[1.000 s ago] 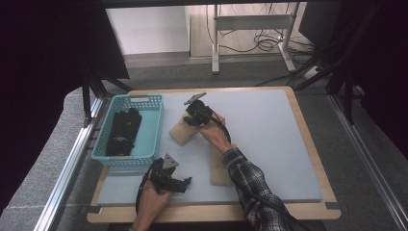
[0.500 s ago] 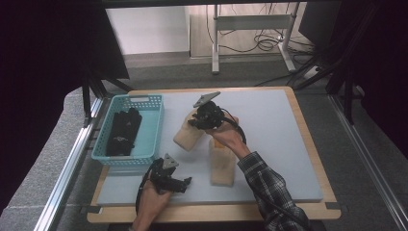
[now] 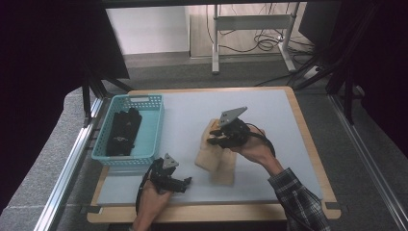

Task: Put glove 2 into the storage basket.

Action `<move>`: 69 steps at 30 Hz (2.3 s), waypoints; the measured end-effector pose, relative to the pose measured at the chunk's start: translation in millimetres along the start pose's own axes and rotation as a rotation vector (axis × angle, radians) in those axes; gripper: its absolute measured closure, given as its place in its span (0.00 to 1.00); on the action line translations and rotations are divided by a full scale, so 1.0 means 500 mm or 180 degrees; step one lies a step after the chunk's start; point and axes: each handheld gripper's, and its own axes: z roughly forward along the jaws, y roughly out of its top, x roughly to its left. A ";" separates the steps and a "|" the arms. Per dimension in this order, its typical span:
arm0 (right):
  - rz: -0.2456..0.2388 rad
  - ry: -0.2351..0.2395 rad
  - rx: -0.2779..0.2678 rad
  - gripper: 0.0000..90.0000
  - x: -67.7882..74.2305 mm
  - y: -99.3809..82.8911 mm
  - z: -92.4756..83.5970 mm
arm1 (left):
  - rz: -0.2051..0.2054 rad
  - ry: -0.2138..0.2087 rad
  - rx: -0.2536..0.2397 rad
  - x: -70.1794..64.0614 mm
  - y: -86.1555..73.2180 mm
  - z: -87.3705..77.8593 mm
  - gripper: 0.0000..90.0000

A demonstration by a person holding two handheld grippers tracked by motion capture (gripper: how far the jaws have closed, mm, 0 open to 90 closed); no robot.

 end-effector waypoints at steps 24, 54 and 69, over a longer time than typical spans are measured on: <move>-0.0121 0.0303 0.0313 0.51 -0.009 -0.098 0.038 | -0.0001 -0.0001 -0.0001 0.000 0.000 0.000 0.01; -0.0001 -0.0464 0.0307 0.72 0.076 -0.106 0.014 | -0.0012 0.0005 -0.0011 0.000 0.000 0.001 0.01; 0.0667 -0.0362 -0.0036 0.52 0.024 -0.152 -0.001 | -0.0003 0.0003 -0.0005 0.000 0.000 0.000 0.01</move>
